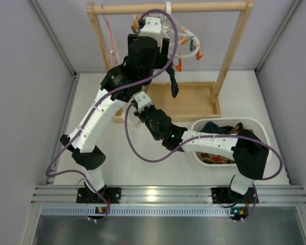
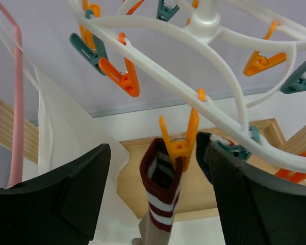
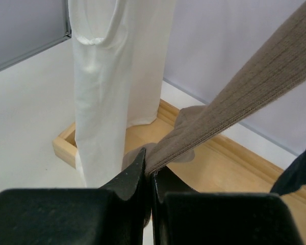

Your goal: Remove the socks clipped to the hanger

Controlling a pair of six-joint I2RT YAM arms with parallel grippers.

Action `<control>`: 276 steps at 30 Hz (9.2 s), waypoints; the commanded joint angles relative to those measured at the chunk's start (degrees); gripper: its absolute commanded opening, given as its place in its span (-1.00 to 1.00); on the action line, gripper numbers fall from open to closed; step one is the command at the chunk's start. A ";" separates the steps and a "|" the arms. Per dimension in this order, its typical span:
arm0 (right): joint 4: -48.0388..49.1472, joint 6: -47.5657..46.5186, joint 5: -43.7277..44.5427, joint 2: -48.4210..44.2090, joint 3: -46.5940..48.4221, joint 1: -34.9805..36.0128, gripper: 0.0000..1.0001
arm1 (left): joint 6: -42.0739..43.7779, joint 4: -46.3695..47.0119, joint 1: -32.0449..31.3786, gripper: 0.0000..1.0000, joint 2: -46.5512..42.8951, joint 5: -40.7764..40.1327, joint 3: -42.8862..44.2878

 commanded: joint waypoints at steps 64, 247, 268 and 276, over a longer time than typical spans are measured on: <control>-62.45 34.28 0.07 -50.53 -19.29 -18.75 -1.00 | -12.02 8.23 3.91 0.96 -20.16 4.34 -28.53; -23.43 33.22 -26.48 -39.64 -17.71 -11.47 -1.00 | -13.34 18.51 8.04 -0.35 -2.16 41.08 -11.41; -72.80 41.74 -3.74 -49.58 -11.65 -11.82 -1.00 | -18.79 18.43 7.96 0.97 -13.57 35.54 -24.14; -78.82 42.28 -4.75 -47.82 -12.95 -19.72 -1.00 | -21.61 18.34 8.04 0.97 -29.20 29.66 -42.42</control>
